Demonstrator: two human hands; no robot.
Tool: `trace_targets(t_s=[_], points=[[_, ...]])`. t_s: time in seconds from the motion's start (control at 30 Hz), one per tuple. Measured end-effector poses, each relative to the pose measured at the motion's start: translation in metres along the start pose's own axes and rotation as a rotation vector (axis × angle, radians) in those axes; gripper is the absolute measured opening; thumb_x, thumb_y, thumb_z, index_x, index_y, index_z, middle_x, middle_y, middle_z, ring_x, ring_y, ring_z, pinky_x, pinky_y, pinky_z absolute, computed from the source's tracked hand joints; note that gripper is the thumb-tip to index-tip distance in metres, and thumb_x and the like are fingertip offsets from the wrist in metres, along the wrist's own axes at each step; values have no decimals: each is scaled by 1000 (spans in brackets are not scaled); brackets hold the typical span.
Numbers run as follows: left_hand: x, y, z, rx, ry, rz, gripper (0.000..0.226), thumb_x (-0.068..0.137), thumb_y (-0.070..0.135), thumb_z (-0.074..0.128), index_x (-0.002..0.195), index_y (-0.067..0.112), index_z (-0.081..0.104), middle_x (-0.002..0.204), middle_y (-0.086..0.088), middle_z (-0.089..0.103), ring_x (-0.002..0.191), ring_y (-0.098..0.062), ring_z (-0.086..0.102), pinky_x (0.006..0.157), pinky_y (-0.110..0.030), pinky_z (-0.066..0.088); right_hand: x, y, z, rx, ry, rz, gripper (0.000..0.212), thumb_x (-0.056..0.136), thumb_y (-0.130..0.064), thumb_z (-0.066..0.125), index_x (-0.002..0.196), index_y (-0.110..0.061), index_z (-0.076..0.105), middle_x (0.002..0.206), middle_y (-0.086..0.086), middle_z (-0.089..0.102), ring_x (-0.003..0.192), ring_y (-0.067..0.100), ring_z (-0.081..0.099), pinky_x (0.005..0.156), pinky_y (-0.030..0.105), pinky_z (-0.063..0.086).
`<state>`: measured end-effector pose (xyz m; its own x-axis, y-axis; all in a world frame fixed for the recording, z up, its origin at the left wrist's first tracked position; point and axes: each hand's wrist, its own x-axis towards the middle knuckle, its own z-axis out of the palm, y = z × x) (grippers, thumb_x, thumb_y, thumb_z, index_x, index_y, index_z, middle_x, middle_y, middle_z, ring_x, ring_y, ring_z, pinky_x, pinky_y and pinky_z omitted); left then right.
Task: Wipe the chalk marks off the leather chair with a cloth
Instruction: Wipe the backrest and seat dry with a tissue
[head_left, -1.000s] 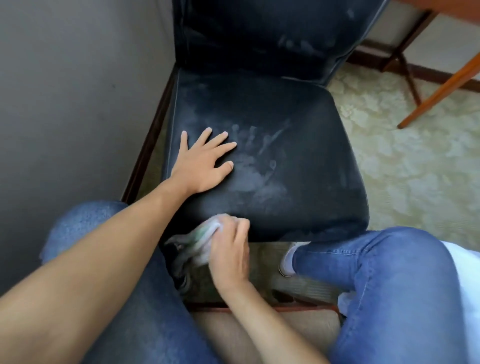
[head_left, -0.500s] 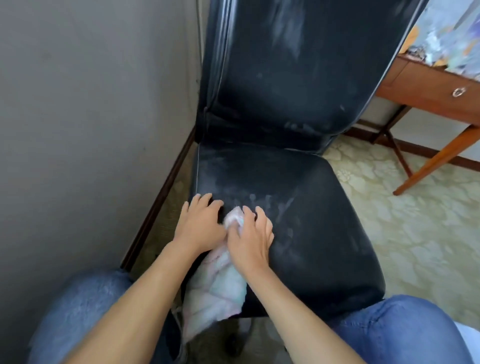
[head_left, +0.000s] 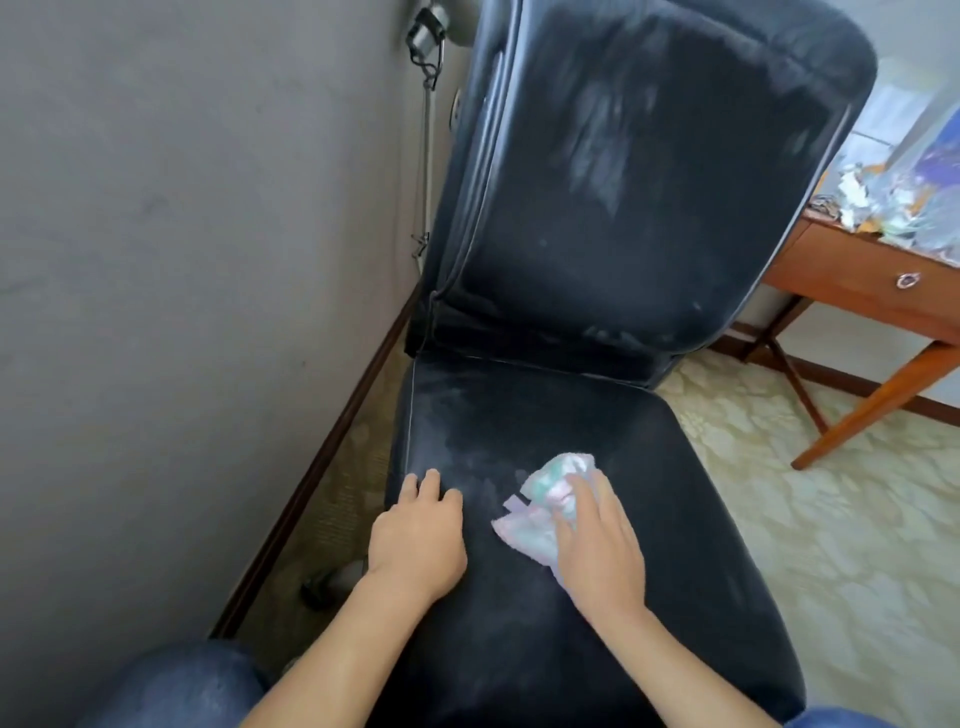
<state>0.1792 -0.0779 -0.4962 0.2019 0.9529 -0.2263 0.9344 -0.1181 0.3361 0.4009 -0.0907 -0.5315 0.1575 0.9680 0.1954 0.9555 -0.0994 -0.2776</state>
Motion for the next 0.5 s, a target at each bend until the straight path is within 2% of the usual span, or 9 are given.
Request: trace_targets(t_s=[0.07,0.1,0.17,0.2,0.27,0.3,0.37,0.5], points=[[3,-2,-1,-11,-25,8,50,104,30,47,153,22,39,172,-7,14,160,-30,9,112,-45,43,22,3,5,12,35,158,48,96,-32,50,143,-29,41,151,-1,36,129,25,48,101,43,48],[3,-3,-1,-11,-49,17,55,104,35,47,156,23,34,173,-8,10,161,-31,6,118,-45,38,26,-4,11,-23,65,177,47,93,-27,56,139,-25,46,147,4,40,120,30,52,96,45,49],[6,-2,1,12,-103,59,67,104,46,47,163,29,21,174,-12,-2,161,-36,-6,128,-46,17,20,-21,22,-97,100,80,38,87,-23,66,124,-21,59,131,8,52,98,31,53,85,43,51],[6,-1,3,25,-111,77,70,103,48,46,164,31,16,174,-13,-8,160,-37,-12,130,-47,6,13,-30,23,-127,67,-28,32,87,-26,66,118,-25,61,124,5,53,92,28,51,82,40,50],[9,0,8,28,-92,107,71,100,46,44,164,32,16,174,-11,-13,159,-32,-21,130,-51,-5,14,-33,9,-113,-62,-241,26,93,-38,55,120,-36,55,122,-6,46,96,20,48,83,33,48],[13,1,10,18,-82,118,73,98,46,45,163,32,16,174,-8,-14,158,-29,-23,129,-52,-7,25,-27,-2,-75,-129,-274,27,96,-41,51,123,-39,52,121,-10,43,99,17,49,83,32,48],[20,4,11,8,-79,123,79,95,50,44,165,33,12,174,-4,-16,158,-25,-26,128,-52,-11,51,-11,-24,20,-128,-170,29,99,-45,48,127,-40,47,120,-12,42,98,14,55,81,34,50],[38,22,15,51,-69,161,82,97,62,39,166,33,6,174,-1,-18,158,-23,-26,126,-57,-15,132,25,-64,225,246,257,37,100,-44,49,132,-24,48,126,1,47,94,26,58,72,35,45]])
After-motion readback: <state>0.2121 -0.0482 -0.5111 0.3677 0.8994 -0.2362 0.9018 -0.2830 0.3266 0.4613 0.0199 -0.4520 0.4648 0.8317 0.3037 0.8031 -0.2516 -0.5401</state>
